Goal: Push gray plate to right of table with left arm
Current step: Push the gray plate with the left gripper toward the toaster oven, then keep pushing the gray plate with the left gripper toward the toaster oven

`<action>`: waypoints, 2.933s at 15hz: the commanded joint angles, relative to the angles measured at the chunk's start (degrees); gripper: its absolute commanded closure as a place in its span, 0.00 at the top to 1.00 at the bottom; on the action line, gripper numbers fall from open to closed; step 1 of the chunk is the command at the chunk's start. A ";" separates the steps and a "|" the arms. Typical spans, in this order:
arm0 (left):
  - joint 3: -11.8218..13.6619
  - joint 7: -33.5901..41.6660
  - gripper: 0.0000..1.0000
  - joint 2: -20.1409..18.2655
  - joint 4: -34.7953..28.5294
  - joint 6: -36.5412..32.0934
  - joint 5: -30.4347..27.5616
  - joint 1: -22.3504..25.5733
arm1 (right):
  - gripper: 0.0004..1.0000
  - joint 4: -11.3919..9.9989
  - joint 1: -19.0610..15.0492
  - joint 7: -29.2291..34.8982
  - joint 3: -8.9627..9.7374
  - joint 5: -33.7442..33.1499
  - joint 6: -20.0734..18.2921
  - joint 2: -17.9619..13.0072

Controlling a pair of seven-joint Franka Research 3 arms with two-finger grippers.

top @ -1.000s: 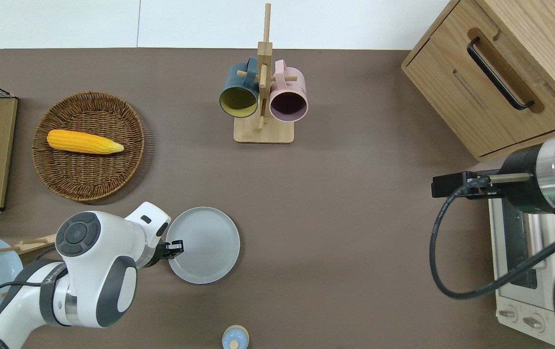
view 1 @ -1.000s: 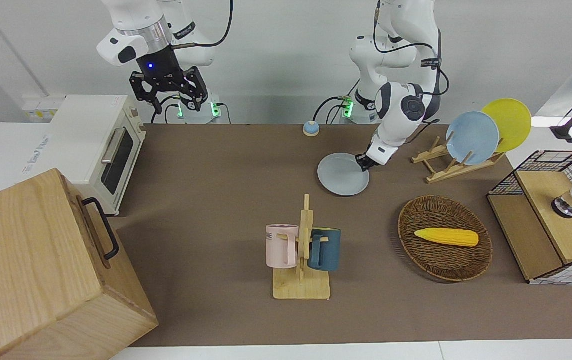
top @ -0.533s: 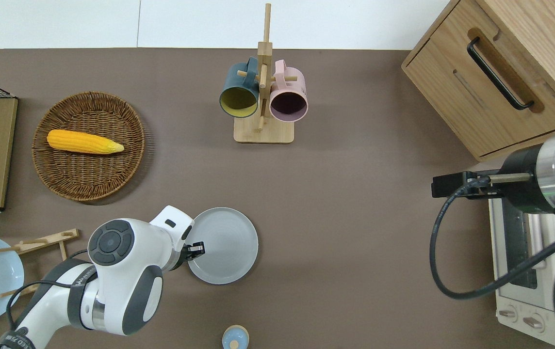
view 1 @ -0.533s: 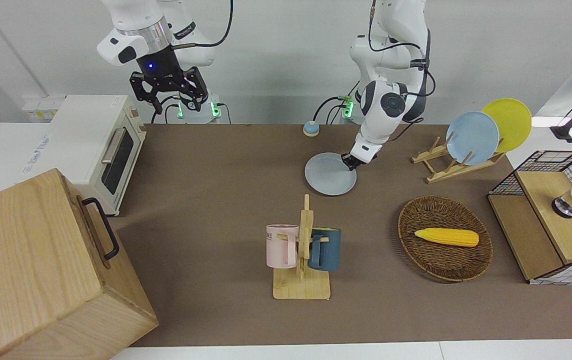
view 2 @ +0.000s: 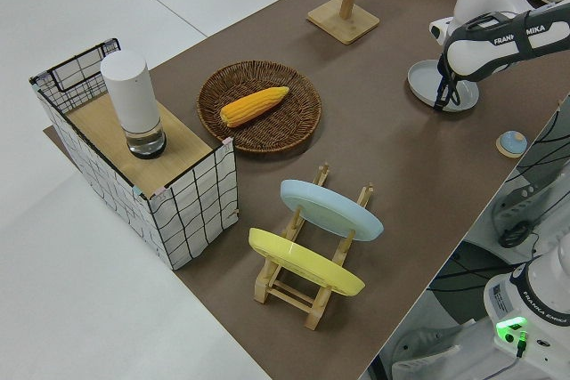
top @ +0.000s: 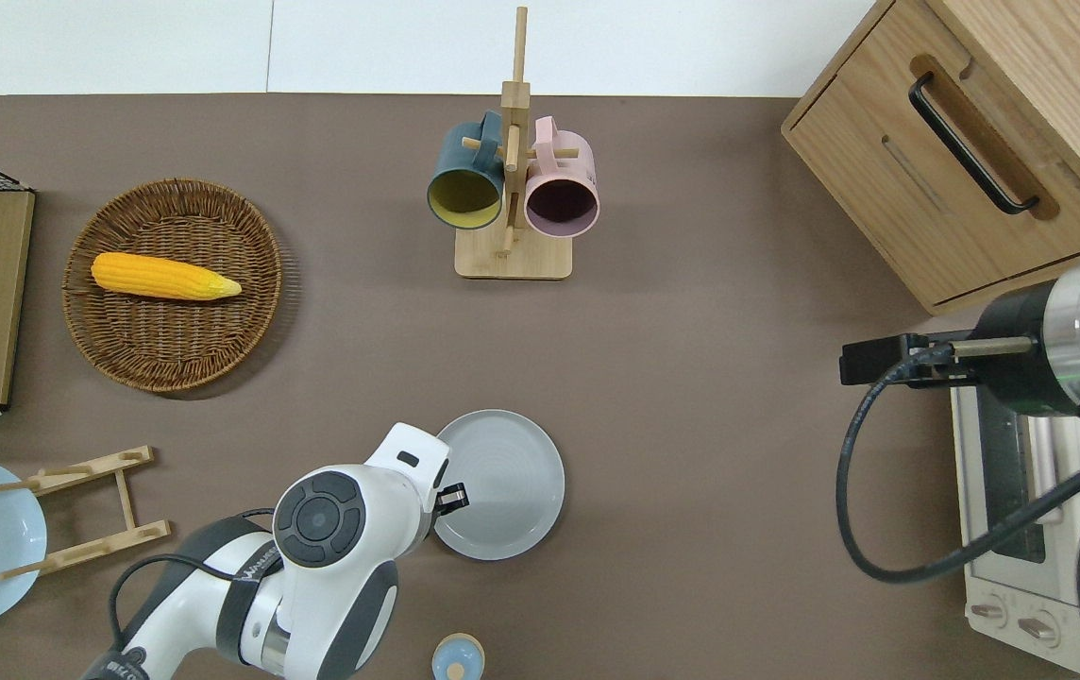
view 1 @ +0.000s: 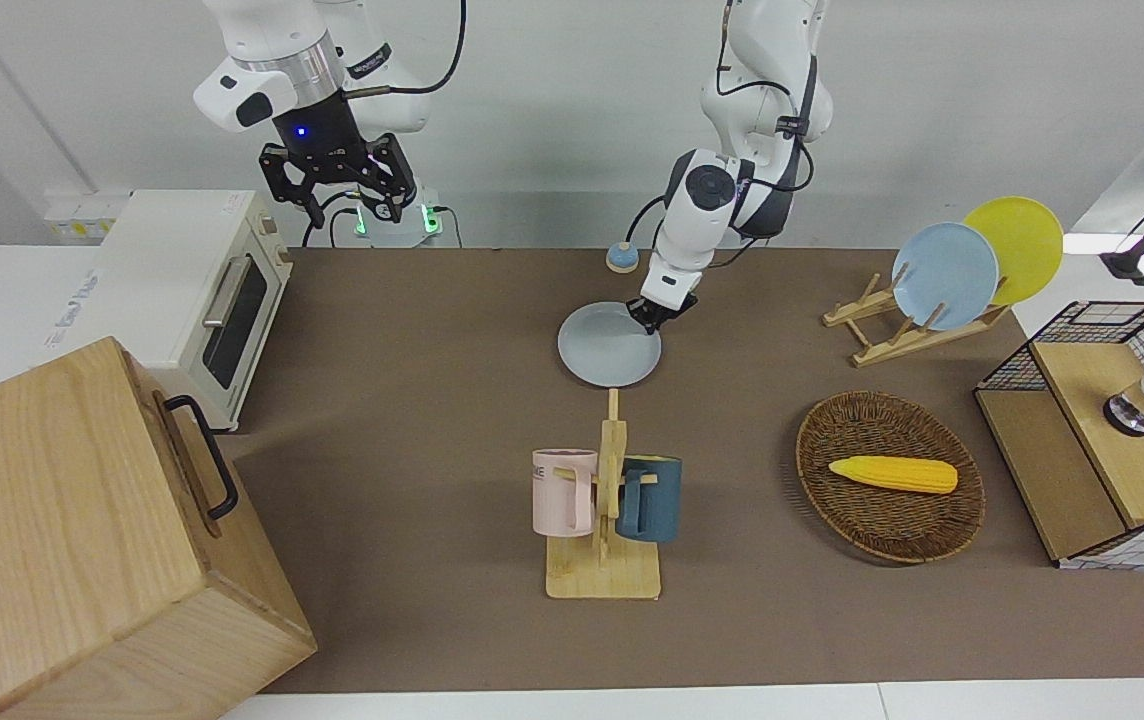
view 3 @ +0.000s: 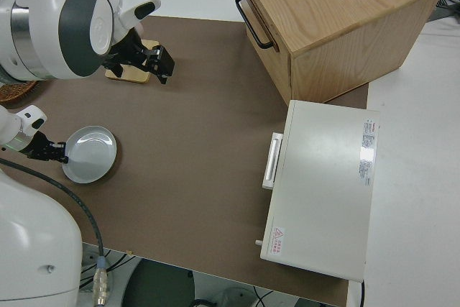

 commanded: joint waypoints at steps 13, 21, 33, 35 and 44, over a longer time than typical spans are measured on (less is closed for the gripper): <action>-7.32 -7.41 0.00 7.98 6.30 5.69 -2.45 -0.98 | 1.00 0.81 -0.37 0.12 0.23 0.92 -0.31 0.36; -9.86 -9.52 0.00 10.35 8.33 7.18 -2.45 -1.07 | 1.00 0.81 -0.37 0.12 0.23 0.92 -0.31 0.36; -12.33 -12.86 0.00 12.37 11.84 7.71 -2.37 -2.21 | 1.00 0.81 -0.37 0.12 0.23 0.92 -0.31 0.36; -12.33 -13.65 0.00 13.95 13.60 7.71 -2.37 -2.65 | 1.00 0.81 -0.37 0.12 0.23 0.92 -0.31 0.36; -12.24 -17.43 0.00 18.70 16.32 11.58 -1.66 -6.61 | 1.00 0.81 -0.37 0.12 0.23 0.92 -0.31 0.36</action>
